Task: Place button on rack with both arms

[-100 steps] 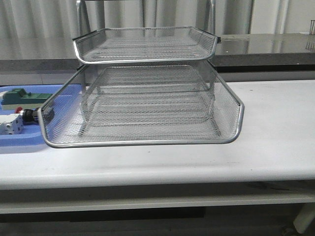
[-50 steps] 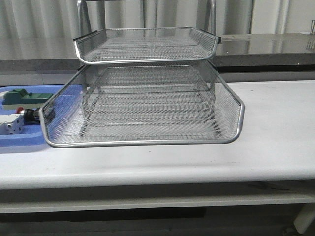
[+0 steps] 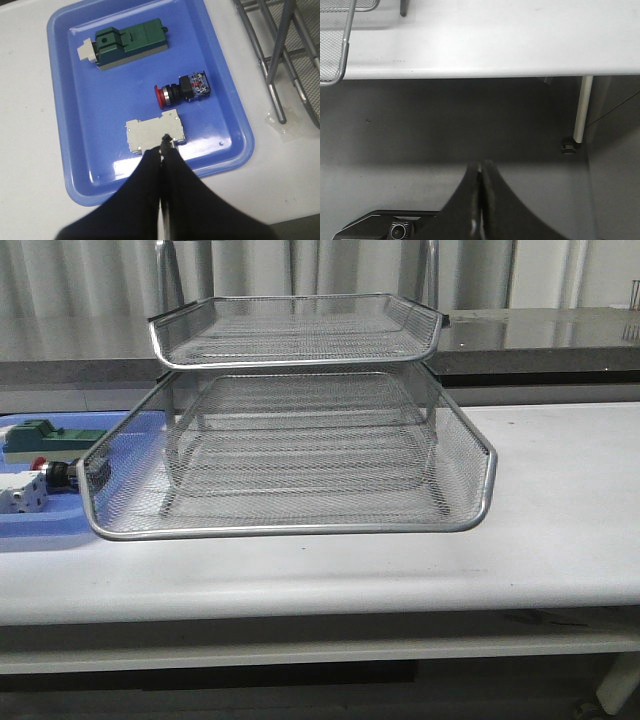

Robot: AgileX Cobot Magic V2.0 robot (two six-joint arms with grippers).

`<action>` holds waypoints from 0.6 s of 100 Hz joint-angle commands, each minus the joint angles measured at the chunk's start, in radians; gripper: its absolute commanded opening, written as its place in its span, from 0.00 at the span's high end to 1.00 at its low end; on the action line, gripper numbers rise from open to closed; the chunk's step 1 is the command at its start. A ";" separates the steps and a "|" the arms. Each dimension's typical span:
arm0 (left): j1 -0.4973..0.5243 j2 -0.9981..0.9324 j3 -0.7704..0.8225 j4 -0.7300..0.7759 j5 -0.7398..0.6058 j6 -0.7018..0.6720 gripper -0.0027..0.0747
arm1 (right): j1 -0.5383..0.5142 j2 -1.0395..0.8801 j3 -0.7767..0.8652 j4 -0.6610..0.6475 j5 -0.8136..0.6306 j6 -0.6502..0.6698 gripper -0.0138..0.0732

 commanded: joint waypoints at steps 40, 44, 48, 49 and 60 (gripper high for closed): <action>0.001 0.157 -0.195 0.002 0.088 0.104 0.06 | 0.000 0.005 -0.031 -0.015 -0.054 -0.005 0.92; 0.001 0.165 -0.195 0.002 0.088 0.104 0.08 | 0.000 0.005 -0.031 -0.015 -0.054 -0.005 0.92; 0.001 0.170 -0.195 0.002 0.088 0.104 0.10 | 0.000 0.005 -0.031 -0.015 -0.054 -0.005 0.92; 0.001 0.173 -0.195 0.002 0.088 0.104 0.10 | 0.000 0.005 -0.031 -0.015 -0.054 -0.005 0.92; 0.001 0.184 -0.193 -0.045 0.081 0.104 0.16 | 0.000 0.005 -0.031 -0.015 -0.054 -0.005 0.92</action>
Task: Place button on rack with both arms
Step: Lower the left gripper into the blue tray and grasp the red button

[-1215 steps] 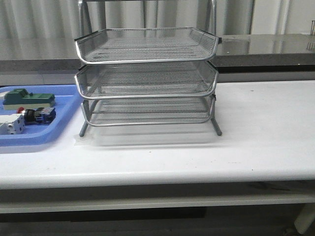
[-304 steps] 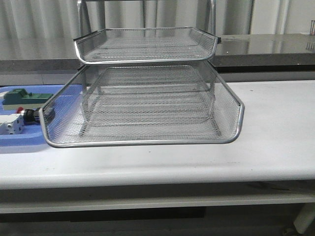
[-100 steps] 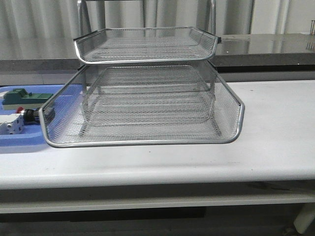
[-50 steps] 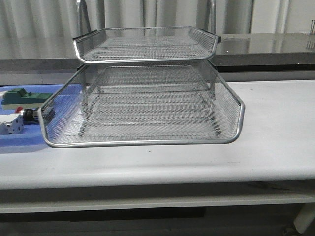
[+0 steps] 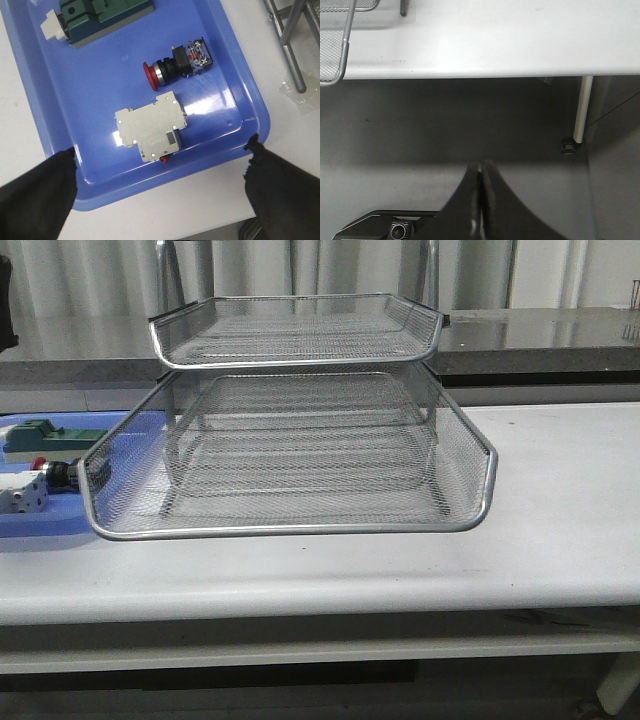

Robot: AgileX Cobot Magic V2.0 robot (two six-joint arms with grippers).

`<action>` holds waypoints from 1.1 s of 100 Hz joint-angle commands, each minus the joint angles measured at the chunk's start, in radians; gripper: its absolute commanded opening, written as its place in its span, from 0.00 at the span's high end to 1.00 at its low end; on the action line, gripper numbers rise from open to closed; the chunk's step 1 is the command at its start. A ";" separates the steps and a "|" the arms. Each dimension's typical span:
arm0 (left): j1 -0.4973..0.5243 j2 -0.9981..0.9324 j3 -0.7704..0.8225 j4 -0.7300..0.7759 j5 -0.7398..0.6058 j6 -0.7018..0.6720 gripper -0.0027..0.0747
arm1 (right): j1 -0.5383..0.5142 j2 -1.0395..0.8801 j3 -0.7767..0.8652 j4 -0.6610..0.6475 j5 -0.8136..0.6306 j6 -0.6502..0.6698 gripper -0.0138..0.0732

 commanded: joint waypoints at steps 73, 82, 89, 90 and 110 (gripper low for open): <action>-0.092 0.204 -0.080 0.038 -0.291 0.416 0.19 | 0.000 0.005 -0.031 -0.015 -0.054 -0.005 0.92; -0.111 0.243 -0.115 0.062 -0.280 0.416 0.19 | 0.000 0.005 -0.031 -0.015 -0.054 -0.005 0.92; -0.116 0.272 -0.143 0.076 -0.271 0.416 0.19 | 0.000 0.005 -0.031 -0.015 -0.054 -0.005 0.92; -0.118 0.276 -0.149 0.078 -0.269 0.416 0.19 | 0.000 0.005 -0.031 -0.015 -0.054 -0.005 0.92; -0.120 0.340 -0.220 0.123 -0.214 0.416 0.19 | 0.000 0.005 -0.031 -0.015 -0.054 -0.005 0.92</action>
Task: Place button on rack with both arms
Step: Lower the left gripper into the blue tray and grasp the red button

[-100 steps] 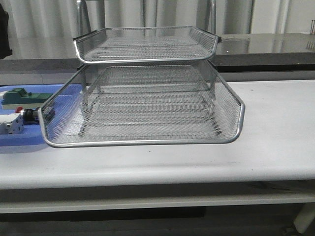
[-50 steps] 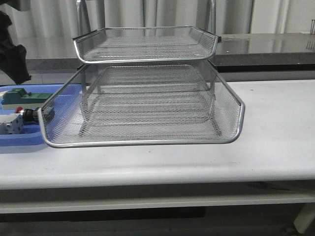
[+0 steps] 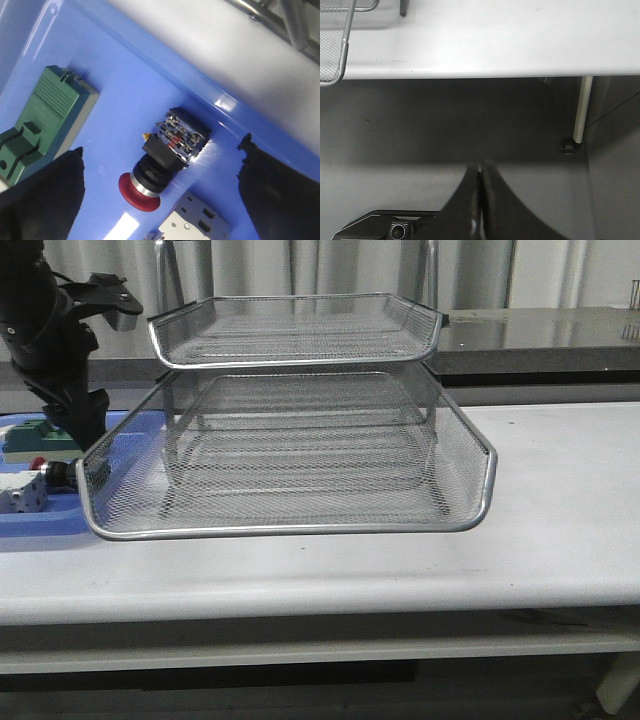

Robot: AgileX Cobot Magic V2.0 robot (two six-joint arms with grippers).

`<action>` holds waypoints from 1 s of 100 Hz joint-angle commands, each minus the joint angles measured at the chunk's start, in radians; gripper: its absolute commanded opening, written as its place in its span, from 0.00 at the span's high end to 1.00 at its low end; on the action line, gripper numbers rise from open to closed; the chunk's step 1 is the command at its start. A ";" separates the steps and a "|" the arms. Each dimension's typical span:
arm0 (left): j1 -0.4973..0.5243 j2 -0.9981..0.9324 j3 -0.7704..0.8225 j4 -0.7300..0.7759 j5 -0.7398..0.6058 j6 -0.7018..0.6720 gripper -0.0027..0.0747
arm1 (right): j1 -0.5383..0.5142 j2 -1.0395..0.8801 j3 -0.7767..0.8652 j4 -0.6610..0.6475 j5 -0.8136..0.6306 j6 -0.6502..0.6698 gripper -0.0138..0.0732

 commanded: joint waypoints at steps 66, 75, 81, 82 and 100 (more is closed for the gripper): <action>-0.001 0.067 -0.065 0.090 -0.033 -0.002 0.19 | 0.000 0.005 -0.031 -0.015 -0.054 -0.003 0.92; -0.001 0.082 -0.065 0.094 -0.036 -0.002 0.19 | 0.000 0.005 -0.031 -0.015 -0.054 -0.003 0.92; -0.001 0.097 -0.065 0.094 -0.036 -0.002 0.19 | 0.000 0.005 -0.031 -0.015 -0.054 -0.003 0.92; -0.001 0.099 -0.065 0.094 -0.036 -0.002 0.19 | 0.000 0.005 -0.031 -0.015 -0.054 -0.003 0.92; -0.001 0.129 -0.065 0.094 -0.034 -0.002 0.19 | 0.000 0.005 -0.031 -0.015 -0.054 -0.003 0.92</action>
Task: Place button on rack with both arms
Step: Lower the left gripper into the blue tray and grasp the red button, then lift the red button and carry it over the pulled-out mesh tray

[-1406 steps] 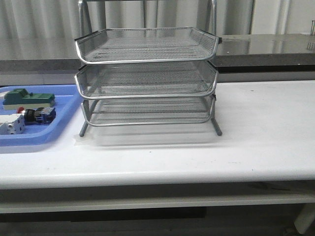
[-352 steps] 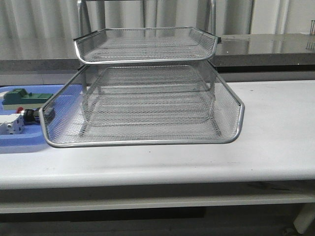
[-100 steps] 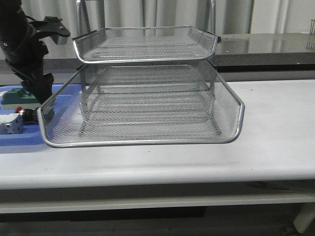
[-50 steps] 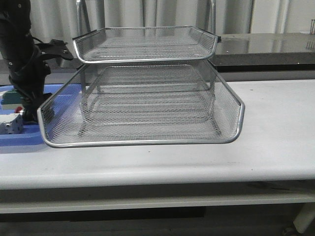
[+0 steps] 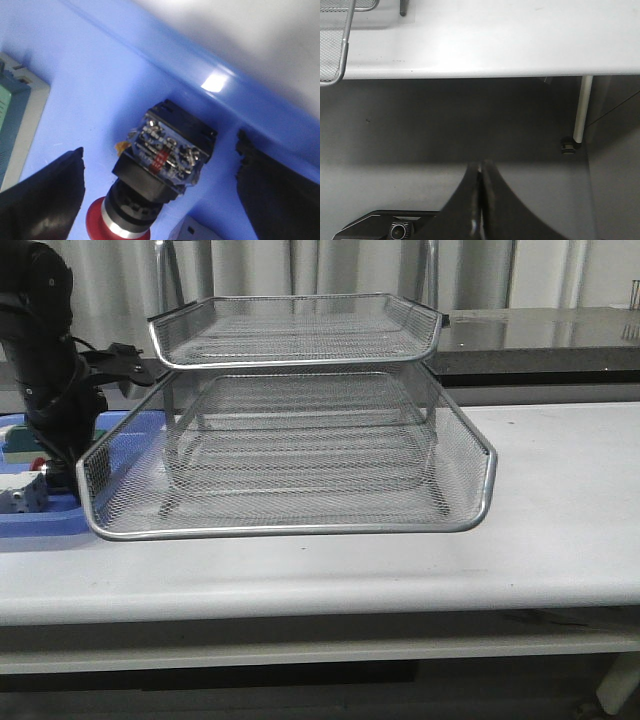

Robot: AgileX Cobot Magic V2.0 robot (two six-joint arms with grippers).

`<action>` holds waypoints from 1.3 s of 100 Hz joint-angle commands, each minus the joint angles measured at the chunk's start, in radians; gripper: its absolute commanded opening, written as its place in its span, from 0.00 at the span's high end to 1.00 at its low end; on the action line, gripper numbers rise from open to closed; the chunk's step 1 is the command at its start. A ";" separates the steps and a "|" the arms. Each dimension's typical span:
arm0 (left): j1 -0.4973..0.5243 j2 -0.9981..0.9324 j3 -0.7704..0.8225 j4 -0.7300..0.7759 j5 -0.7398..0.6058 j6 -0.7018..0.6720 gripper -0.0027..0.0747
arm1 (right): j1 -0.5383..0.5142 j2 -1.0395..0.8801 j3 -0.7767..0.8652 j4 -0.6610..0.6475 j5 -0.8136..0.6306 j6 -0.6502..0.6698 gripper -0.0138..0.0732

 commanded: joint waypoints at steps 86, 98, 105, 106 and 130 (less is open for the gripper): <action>-0.001 -0.028 -0.018 0.066 -0.020 -0.002 0.91 | 0.000 0.005 -0.031 -0.015 -0.054 -0.006 0.92; -0.001 -0.038 -0.018 0.101 -0.006 -0.004 0.99 | 0.000 0.005 -0.031 -0.015 -0.054 -0.006 0.92; 0.002 -0.051 -0.018 0.107 -0.002 -0.004 0.99 | 0.000 0.005 -0.031 -0.015 -0.054 -0.006 0.92; 0.002 -0.051 -0.018 0.107 -0.002 -0.004 0.99 | 0.000 0.005 -0.031 -0.015 -0.054 -0.006 0.92; 0.010 -0.119 -0.018 0.105 -0.002 -0.004 0.99 | 0.000 0.005 -0.031 -0.015 -0.054 -0.006 0.92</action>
